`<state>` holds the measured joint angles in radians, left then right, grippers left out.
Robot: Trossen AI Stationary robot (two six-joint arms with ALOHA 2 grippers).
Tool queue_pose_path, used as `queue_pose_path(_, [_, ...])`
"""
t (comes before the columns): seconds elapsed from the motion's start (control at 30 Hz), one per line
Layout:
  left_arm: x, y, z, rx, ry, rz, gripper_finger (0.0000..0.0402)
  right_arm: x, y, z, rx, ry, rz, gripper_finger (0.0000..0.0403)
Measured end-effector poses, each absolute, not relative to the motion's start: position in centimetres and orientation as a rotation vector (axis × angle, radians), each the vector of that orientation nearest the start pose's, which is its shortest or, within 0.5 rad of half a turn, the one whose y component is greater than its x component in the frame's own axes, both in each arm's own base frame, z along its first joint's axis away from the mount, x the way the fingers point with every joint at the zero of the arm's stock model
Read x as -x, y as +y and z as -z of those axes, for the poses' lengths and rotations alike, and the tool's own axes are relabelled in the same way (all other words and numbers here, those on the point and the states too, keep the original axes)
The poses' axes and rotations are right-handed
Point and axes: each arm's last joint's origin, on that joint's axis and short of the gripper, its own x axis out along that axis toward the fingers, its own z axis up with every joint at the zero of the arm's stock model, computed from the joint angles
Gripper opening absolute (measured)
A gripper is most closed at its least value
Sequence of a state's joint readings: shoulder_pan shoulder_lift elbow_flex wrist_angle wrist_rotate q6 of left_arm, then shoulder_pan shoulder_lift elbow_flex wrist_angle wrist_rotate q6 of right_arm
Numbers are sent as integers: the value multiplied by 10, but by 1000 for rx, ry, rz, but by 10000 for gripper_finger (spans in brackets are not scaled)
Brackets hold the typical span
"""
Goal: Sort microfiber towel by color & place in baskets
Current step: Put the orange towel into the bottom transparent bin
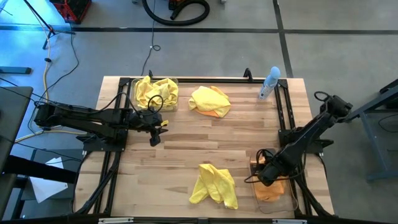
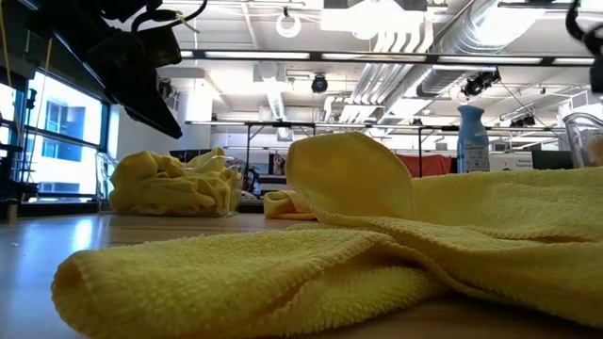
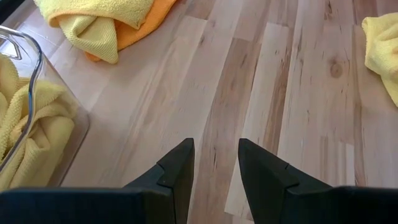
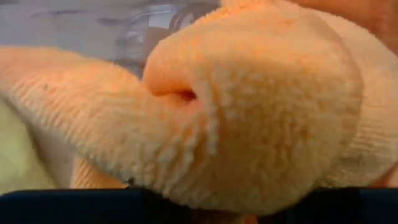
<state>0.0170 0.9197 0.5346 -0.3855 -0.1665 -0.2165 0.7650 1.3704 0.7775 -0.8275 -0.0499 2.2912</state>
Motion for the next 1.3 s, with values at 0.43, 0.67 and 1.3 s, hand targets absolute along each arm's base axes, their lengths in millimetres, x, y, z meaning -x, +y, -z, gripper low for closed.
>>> queue_pose_path(0.43, [-179,8,-210,163,745,-263,113,-156,153,-258,-1151,1320,1147,117])
queue_pose_path(0.67, [-178,8,-209,163,752,-264,113,-155,155,-251,-1138,1417,1108,117])
queue_pose_path(1.3, [-178,8,-209,162,753,-264,113,-159,152,-195,-1073,1245,1119,117])
